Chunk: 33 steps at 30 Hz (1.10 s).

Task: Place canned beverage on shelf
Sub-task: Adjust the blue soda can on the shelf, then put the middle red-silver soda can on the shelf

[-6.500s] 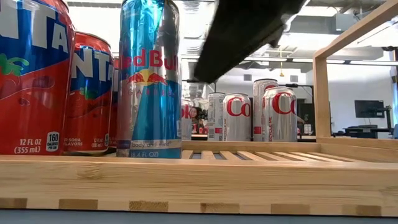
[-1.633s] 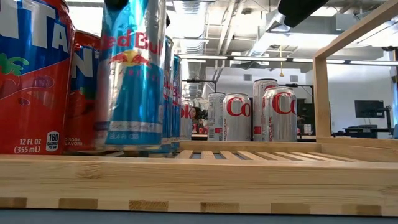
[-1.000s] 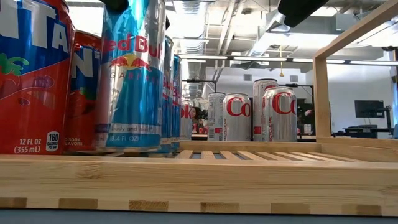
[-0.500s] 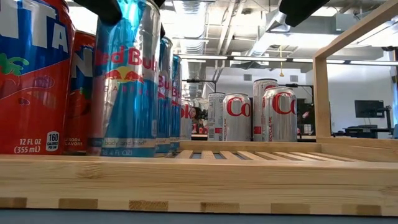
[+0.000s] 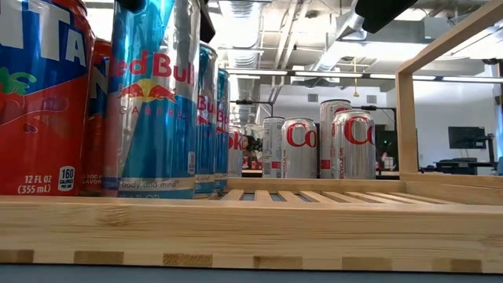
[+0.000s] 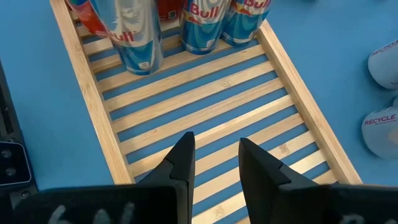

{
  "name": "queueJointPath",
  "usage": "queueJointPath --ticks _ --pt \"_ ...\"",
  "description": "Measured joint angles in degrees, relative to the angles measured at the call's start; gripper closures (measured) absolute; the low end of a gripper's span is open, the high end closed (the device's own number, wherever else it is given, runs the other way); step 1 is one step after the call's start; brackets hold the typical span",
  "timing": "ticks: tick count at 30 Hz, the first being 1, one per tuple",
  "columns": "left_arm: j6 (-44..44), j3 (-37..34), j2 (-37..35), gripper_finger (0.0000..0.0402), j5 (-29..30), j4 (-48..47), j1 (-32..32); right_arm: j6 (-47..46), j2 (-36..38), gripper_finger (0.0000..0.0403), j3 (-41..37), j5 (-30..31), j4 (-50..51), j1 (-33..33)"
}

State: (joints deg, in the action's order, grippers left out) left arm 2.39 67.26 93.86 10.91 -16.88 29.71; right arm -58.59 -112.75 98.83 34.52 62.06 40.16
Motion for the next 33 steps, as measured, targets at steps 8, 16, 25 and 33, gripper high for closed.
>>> queueJointPath --ticks 8,16,25,33 --pt "2.5 0.9 0.0 0.0076 1.5 -0.6 0.0 0.0 0.0 0.0301 0.0 0.0 -0.3 0.0" --pt "2.4 1.6 0.0 0.0076 0.7 -2.1 0.0 0.0 0.0 0.0301 0.0 0.0 -0.8 0.1" --pt "4.5 2.5 -1.8 0.0076 3.6 -4.5 0.3 0.1 0.0 0.0301 0.0 0.1 -0.9 0.3" --pt "4.3 4.3 -6.8 0.0076 5.4 -8.2 0.7 0.7 0.0 0.0301 0.0 3.0 -1.3 0.3"
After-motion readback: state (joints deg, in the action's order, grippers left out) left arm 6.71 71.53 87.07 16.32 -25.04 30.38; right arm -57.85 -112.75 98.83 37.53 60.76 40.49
